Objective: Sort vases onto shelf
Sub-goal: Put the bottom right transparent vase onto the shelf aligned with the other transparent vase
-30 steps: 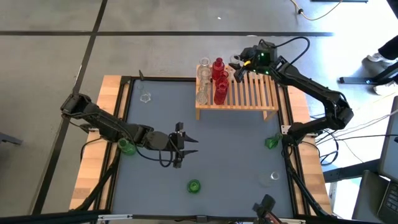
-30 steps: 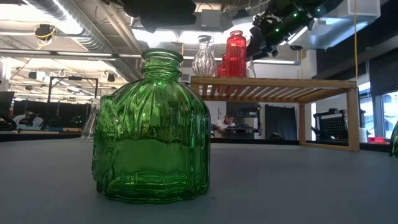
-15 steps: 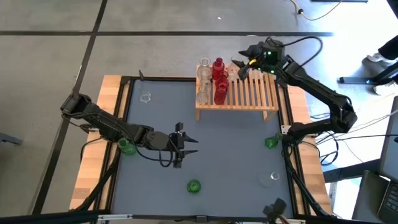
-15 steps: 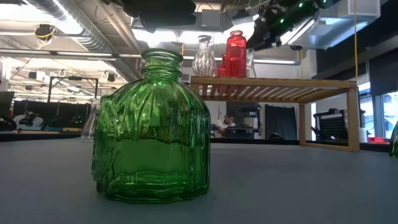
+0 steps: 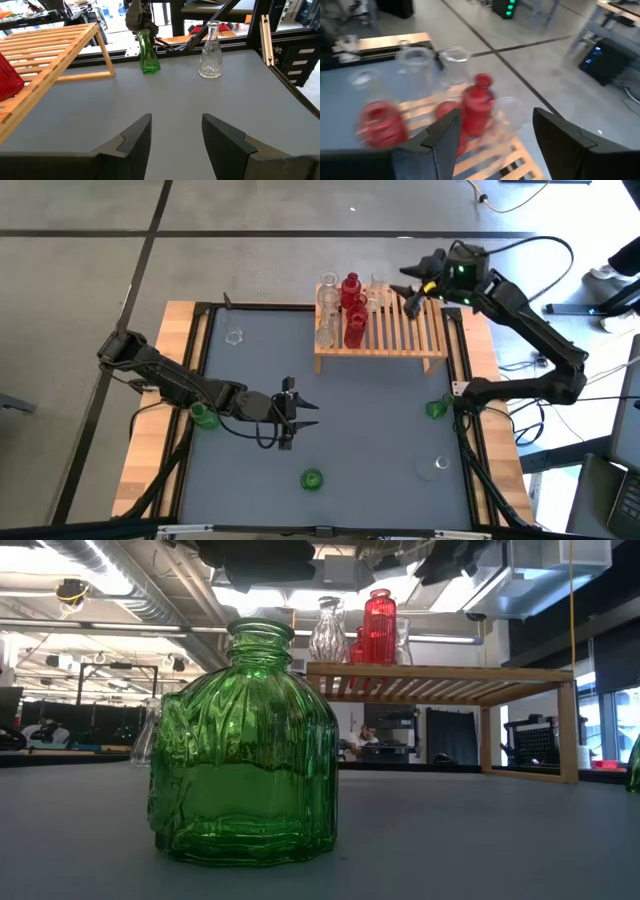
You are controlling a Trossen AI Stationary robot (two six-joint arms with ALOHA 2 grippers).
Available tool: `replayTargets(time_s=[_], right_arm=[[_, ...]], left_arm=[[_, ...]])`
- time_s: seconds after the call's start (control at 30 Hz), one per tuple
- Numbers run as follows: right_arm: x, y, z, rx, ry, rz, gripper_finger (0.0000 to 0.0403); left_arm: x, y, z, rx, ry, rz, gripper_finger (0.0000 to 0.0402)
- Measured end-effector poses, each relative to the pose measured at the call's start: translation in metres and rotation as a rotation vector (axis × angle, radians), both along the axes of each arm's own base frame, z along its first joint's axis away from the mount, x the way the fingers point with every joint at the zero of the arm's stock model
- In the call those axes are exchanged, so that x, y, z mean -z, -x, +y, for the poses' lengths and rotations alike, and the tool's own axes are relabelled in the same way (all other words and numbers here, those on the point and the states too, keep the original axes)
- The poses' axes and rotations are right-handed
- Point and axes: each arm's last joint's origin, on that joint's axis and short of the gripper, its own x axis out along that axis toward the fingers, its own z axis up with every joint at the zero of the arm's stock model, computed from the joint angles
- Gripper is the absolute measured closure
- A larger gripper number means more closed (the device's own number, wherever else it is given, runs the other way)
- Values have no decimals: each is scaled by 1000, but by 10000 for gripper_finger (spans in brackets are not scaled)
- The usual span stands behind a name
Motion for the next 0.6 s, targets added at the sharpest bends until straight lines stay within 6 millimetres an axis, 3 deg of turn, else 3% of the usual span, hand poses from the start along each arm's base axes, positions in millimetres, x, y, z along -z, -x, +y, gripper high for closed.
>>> replayTargets(time_s=[0.37, 0.6], right_arm=[[9, 1, 77, -236, -218, 129, 171], [36, 7, 126, -259, -314, 222, 171]], left_arm=[[0, 0, -1, -2, 25, -1, 234], [1, 1, -6, -9, 95, -3, 234]])
